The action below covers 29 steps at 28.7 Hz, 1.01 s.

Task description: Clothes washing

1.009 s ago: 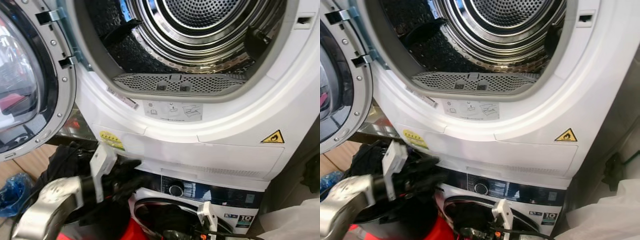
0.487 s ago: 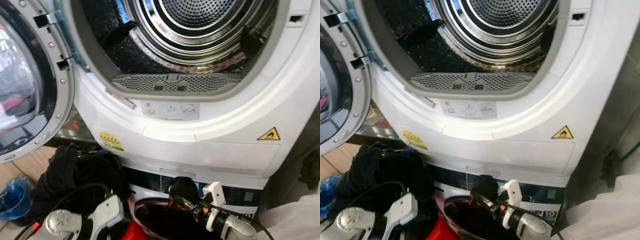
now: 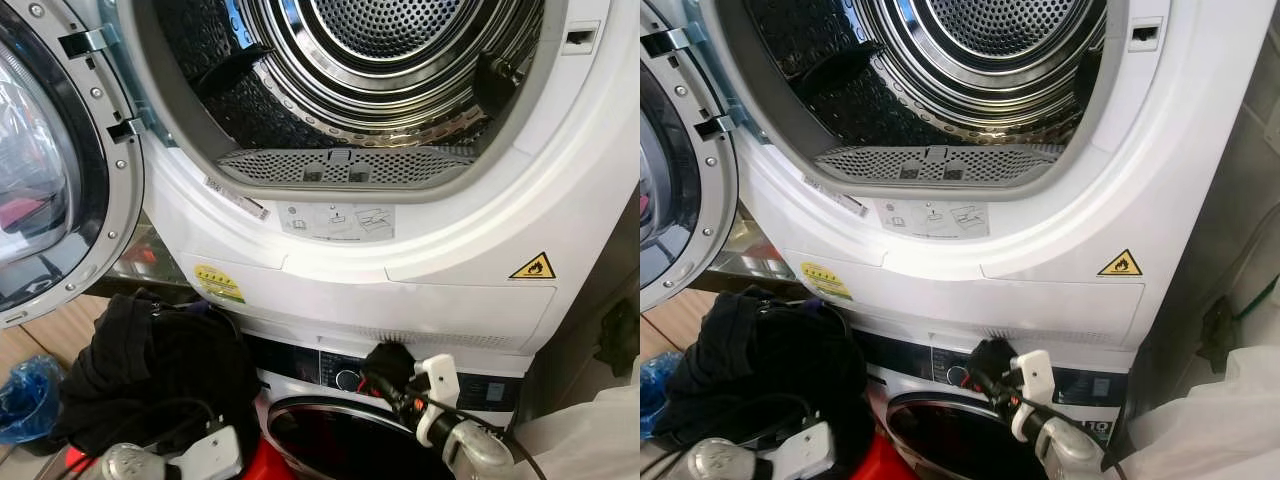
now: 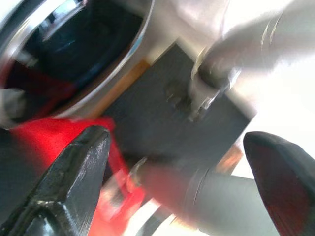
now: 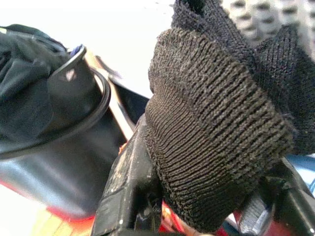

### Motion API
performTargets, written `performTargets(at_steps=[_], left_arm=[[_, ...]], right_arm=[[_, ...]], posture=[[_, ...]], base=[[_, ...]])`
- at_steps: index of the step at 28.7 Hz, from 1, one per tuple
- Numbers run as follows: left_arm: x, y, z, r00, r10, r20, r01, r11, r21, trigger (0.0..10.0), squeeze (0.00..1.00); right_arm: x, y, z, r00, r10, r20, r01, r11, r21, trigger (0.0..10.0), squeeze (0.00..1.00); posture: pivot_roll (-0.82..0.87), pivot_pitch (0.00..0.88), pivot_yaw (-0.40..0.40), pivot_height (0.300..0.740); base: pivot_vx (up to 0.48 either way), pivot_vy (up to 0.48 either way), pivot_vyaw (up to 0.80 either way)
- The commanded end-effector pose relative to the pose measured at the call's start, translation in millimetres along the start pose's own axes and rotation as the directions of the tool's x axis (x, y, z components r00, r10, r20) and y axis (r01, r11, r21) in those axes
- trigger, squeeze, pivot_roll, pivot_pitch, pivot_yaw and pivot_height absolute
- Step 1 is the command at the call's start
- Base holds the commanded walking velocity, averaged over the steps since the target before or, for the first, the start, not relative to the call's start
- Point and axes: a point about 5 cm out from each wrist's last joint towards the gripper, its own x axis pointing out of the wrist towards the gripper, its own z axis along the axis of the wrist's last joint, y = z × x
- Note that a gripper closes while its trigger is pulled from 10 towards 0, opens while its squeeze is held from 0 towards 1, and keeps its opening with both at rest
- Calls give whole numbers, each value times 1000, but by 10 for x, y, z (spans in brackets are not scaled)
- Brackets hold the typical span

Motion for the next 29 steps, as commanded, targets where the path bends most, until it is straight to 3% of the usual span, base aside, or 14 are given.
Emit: performTargets(at_steps=[1, 9, 11, 13, 15, 17, 19, 23, 25, 29], left_arm=[[-49, 111, -66, 998, 49, 47, -43, 991, -130, 10000, 0], [249, 234, -121, 983, 177, 53, -147, 921, -361, 10000, 0], [301, 239, -219, 965, 260, -37, -256, 899, -355, 10000, 0], [333, 218, -383, 916, 358, -181, -398, 865, -304, 10000, 0], [346, 203, -427, 896, 393, -206, -438, 860, -262, 10000, 0], [388, 158, -462, 894, 395, -211, -445, 835, -323, 10000, 0], [407, 167, -449, 880, 428, -204, -474, 806, -355, 10000, 0], [413, 166, -469, 863, 449, -231, -503, 807, -310, 10000, 0], [416, 157, -493, 853, 459, -248, -518, 799, -305, 10000, 0], [468, 101, -522, 854, 449, -265, -517, 792, -325, 10000, 0]], right_arm=[[51, 36, 39, 1000, -4, 28, 4, 1000, 10, 0, 0], [25, -14, 52, 997, -56, 57, 56, 998, 0, 0, 0], [-10, -11, 40, 997, -31, 70, 30, 1000, 5, 0, 0], [-63, -20, 13, 997, -8, 74, 7, 1000, 8, 0, 0], [-94, -40, 7, 997, -9, 77, 8, 1000, 9, 0, 0], [-176, 0, -53, 993, 109, 38, -108, 994, -12, 0, 0], [-345, 83, -144, 955, 297, -19, -297, 955, -19, 0, 0], [-630, 118, -162, 890, 452, -60, -451, 892, 30, 0, 0], [-700, 130, -105, 873, 484, -58, -484, 875, 20, 0, 0], [-752, 266, 299, 818, 568, 95, -570, 821, 1, 0, 0]], posture=[[-45, 0, 161, 740], [-86, 0, 158, 740], [-89, 0, 155, 740], [-95, 0, 151, 740], [-96, 0, 150, 740], [-106, 0, 148, 740], [-107, 0, 143, 740], [-113, 0, 134, 740], [-123, 0, 126, 740], [-156, 0, 117, 740]], base=[[0, 0, 0], [0, 0, 0], [0, 0, 0], [0, 0, 0], [0, 0, 0], [0, 0, 0], [0, 0, 0], [0, 0, 0], [0, 0, 0], [0, 0, 0]])
